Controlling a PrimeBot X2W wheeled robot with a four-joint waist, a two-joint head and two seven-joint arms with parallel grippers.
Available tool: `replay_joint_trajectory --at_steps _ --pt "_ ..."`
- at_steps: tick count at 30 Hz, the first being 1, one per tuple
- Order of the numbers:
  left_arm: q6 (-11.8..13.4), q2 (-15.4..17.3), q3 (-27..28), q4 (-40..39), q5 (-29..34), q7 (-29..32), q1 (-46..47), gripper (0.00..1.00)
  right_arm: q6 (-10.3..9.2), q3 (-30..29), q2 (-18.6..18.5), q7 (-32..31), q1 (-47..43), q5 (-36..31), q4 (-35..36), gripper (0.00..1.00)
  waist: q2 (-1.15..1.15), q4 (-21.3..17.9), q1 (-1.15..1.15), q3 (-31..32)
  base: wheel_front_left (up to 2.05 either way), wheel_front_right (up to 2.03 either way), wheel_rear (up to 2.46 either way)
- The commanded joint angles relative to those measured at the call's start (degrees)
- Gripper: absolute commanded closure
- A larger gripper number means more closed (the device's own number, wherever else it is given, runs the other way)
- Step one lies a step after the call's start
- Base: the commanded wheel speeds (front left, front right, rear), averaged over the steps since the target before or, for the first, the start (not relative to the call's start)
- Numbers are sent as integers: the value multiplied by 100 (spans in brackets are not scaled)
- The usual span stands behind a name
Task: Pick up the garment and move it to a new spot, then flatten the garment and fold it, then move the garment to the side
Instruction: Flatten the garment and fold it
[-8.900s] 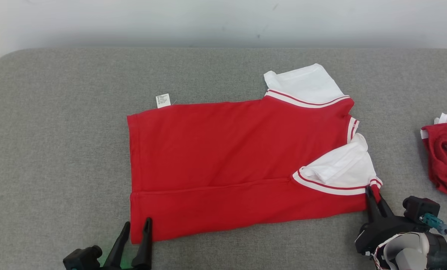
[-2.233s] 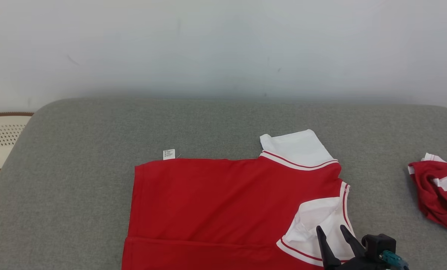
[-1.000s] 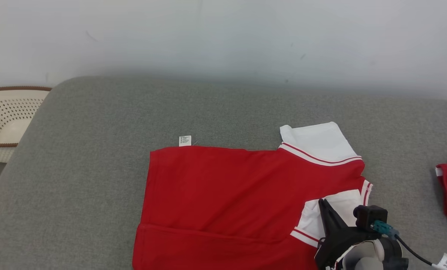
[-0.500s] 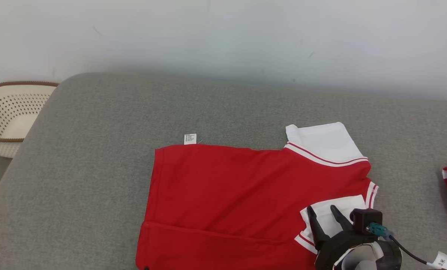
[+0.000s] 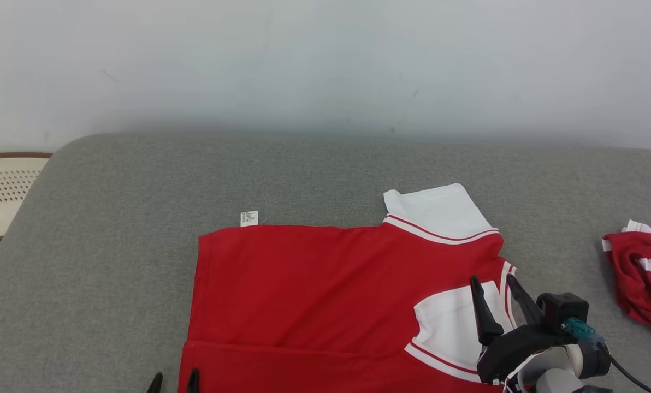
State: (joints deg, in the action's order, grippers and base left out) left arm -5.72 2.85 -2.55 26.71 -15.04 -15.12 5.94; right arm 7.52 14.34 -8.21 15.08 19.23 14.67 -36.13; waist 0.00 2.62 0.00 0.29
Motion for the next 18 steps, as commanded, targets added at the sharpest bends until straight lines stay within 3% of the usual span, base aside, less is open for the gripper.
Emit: replay_joint_trajectory --at_steps 1,8,18 --pt "13 9 51 -36 95 -2 94 0 -6 -76 -38 4 -37 -83 101 0 0 -85 0 0 0 0 0" --pt "-114 91 161 132 610 -2 782 0 -6 -353 -63 4 186 -390 328 0 0 -293 0 -262 0 0 0" --pt "-168 346 128 761 761 -3 2039 0 -6 -411 -87 3 679 -454 460 0 0 -435 0 -919 0 0 0"
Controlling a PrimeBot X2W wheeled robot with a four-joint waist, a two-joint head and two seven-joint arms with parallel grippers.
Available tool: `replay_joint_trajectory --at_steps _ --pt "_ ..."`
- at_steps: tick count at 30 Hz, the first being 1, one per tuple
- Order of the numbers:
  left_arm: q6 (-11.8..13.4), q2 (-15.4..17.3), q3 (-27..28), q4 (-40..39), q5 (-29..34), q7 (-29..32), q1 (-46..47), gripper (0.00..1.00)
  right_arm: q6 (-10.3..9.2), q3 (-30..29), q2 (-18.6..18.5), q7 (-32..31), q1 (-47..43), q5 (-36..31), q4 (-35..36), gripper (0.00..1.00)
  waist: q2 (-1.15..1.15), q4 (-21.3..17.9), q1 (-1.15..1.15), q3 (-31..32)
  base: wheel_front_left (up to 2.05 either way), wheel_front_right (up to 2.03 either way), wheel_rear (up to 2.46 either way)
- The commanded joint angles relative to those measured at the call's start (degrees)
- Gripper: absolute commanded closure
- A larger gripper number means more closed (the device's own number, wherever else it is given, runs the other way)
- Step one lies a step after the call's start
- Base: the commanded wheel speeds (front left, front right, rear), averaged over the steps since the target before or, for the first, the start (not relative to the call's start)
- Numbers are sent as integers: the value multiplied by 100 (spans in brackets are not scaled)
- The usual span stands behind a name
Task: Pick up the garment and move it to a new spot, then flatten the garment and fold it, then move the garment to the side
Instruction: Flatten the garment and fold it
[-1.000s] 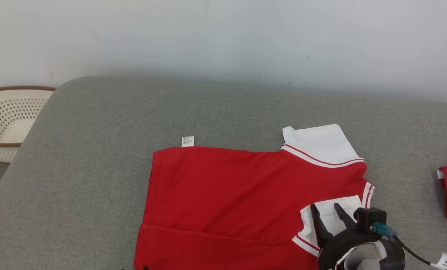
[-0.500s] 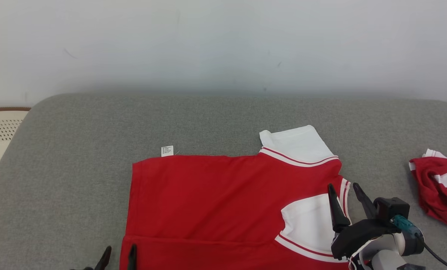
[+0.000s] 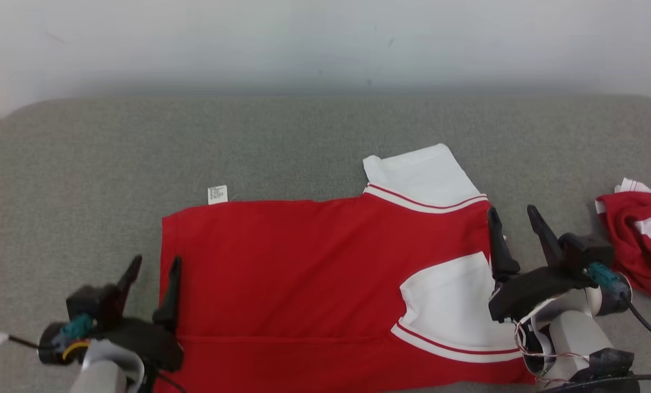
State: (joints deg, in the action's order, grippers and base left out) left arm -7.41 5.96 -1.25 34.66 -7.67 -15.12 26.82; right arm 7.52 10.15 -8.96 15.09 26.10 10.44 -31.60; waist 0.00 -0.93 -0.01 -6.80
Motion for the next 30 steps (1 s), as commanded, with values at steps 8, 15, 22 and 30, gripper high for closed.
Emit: replay_joint_trajectory --at_steps 8,15,22,30 --pt "-4 224 -48 800 -186 -3 1073 0 -6 124 29 2 287 86 131 0 0 -250 1 -859 0 0 0" --pt "-7 242 27 1681 -551 -2 1695 0 -6 112 -12 2 392 130 195 0 0 -387 1 -1135 0 0 0" --pt "-7 128 -479 2147 -1072 10 1890 0 -6 65 -14 2 321 100 237 0 0 -406 1 -1145 0 0 0" --pt "-8 245 -1026 2073 -1836 9 2026 0 -6 75 65 3 347 76 250 0 0 -378 1 -1170 0 0 0"
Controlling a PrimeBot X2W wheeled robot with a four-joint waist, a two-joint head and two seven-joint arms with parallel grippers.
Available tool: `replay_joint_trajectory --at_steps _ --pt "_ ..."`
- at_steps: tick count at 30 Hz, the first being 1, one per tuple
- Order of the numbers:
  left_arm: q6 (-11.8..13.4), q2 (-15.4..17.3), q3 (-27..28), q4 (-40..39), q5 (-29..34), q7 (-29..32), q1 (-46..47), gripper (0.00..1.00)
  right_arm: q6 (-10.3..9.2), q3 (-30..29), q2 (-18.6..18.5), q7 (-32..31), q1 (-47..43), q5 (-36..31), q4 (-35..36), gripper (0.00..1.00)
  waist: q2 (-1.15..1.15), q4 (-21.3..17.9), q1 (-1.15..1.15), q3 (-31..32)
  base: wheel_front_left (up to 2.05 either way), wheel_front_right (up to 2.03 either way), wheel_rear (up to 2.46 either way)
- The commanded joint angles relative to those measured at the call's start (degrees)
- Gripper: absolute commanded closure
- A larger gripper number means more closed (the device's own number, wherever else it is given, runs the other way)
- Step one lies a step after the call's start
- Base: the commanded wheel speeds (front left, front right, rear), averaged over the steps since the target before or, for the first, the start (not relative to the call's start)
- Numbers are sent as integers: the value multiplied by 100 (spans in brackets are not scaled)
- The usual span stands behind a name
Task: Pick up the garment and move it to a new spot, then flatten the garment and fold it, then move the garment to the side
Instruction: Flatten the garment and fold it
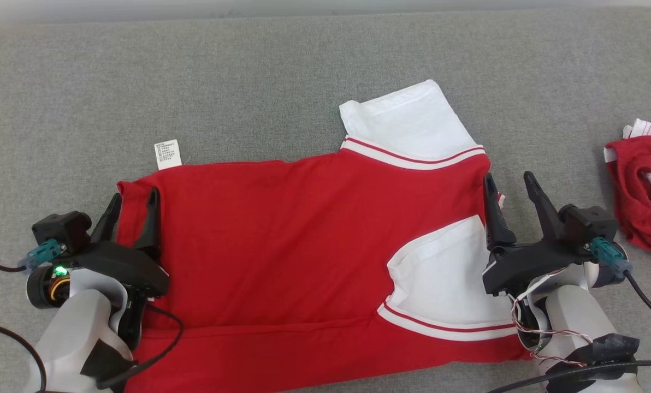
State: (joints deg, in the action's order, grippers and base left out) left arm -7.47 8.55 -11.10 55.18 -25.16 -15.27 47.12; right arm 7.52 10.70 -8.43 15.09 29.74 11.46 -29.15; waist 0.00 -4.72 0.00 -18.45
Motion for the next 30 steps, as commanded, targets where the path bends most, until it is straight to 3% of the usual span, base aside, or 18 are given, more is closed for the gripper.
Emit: replay_joint_trajectory --at_steps 1,9,10,12,13,22,30 --pt "-2 8 -84 21 -190 23 25 0 -6 27 11 3 -9 -21 11 0 0 2 0 -11 0 0 0" --pt "-2 161 -303 -94 -860 16 220 0 -6 47 -11 2 49 62 18 0 0 -23 0 -36 0 0 0" --pt "-2 180 -342 -104 -896 16 203 9 -6 44 -21 2 46 72 14 0 0 -25 0 -33 0 0 0" --pt "-2 204 -412 -106 -977 16 176 60 -6 17 -41 2 49 104 -10 0 0 -26 0 -27 0 0 0" --pt "-2 215 -448 -109 -1016 16 160 100 -6 2 -54 2 69 116 -13 0 0 -25 0 -24 0 0 0" --pt "-2 275 -298 -850 -730 12 -11 100 -6 9 -237 2 421 299 -204 0 0 98 0 -85 0 0 0" --pt "-2 83 -375 -1397 -508 12 -208 100 -6 805 -606 -312 1754 988 -1551 0 0 362 0 -225 0 0 0"
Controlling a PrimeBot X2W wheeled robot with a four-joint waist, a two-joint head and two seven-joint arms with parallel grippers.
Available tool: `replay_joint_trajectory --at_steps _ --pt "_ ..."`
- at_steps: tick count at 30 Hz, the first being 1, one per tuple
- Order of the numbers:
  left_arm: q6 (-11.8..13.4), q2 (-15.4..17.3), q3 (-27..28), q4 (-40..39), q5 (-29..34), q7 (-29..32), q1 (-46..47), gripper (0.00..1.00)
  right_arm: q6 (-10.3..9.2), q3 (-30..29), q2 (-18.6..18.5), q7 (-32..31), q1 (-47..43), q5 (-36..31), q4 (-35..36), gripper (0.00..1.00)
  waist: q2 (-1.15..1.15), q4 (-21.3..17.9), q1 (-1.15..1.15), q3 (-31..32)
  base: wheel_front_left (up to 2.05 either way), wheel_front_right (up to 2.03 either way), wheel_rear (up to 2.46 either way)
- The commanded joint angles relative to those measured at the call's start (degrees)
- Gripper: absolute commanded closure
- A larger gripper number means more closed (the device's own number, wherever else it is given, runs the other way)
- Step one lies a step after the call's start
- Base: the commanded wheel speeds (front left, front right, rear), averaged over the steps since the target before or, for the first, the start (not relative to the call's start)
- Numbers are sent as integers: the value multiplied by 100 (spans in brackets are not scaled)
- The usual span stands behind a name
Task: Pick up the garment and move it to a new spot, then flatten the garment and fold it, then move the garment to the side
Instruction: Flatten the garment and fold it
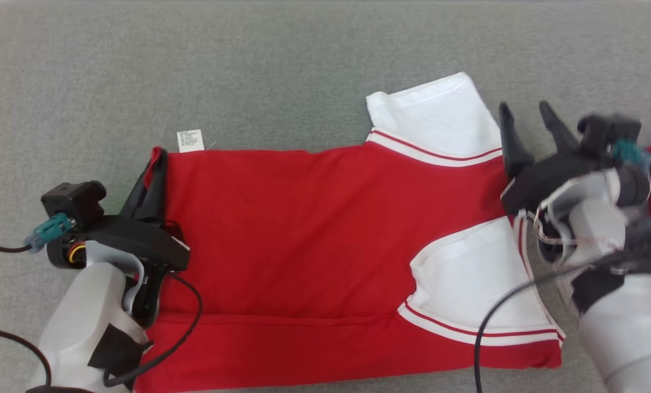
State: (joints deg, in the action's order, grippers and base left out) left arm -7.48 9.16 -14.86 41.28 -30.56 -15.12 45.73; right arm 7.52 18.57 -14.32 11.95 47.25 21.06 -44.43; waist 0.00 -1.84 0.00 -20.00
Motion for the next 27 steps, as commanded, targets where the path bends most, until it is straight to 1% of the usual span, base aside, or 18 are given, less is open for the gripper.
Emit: replay_joint_trajectory --at_steps 1,7,8,10,17,23,24,25,26,27 --pt "-1 -1 -28 -58 38 -2 -62 100 -6 114 -70 -83 188 119 -160 0 0 120 0 -105 0 0 0" --pt "-1 -98 -124 -302 84 -2 0 100 -6 739 -210 -656 1062 555 -895 0 0 355 0 -296 0 0 0" --pt "-1 -137 -147 -364 93 -3 38 100 -6 874 -269 -711 1312 645 -1077 0 0 436 0 -354 0 0 0" --pt "-1 -172 -172 -402 91 -2 62 100 -6 1001 -288 -794 1489 690 -1289 0 0 510 0 -409 0 0 0" --pt "-1 -266 -313 -464 58 -2 145 100 -6 1150 -308 -930 1989 875 -1975 0 0 675 0 -566 0 0 0" --pt "-1 -271 -434 -466 30 -2 212 100 -6 1225 -208 -943 2224 987 -2382 0 0 714 0 -600 0 0 0" --pt "-1 -267 -446 -455 24 -2 218 100 -6 1251 -203 -941 2251 1005 -2412 8 0 713 0 -598 0 0 0" --pt "-1 -263 -455 -442 17 -2 222 100 -6 1276 -190 -952 2265 1037 -2435 25 0 709 0 -596 0 0 0" --pt "-1 -256 -463 -432 14 -2 228 100 -6 1323 -187 -964 2295 1036 -2447 51 0 704 0 -595 0 0 0" --pt "-1 -252 -467 -422 6 -2 231 100 -6 1355 -194 -952 2325 1051 -2452 70 0 698 0 -593 0 0 0"
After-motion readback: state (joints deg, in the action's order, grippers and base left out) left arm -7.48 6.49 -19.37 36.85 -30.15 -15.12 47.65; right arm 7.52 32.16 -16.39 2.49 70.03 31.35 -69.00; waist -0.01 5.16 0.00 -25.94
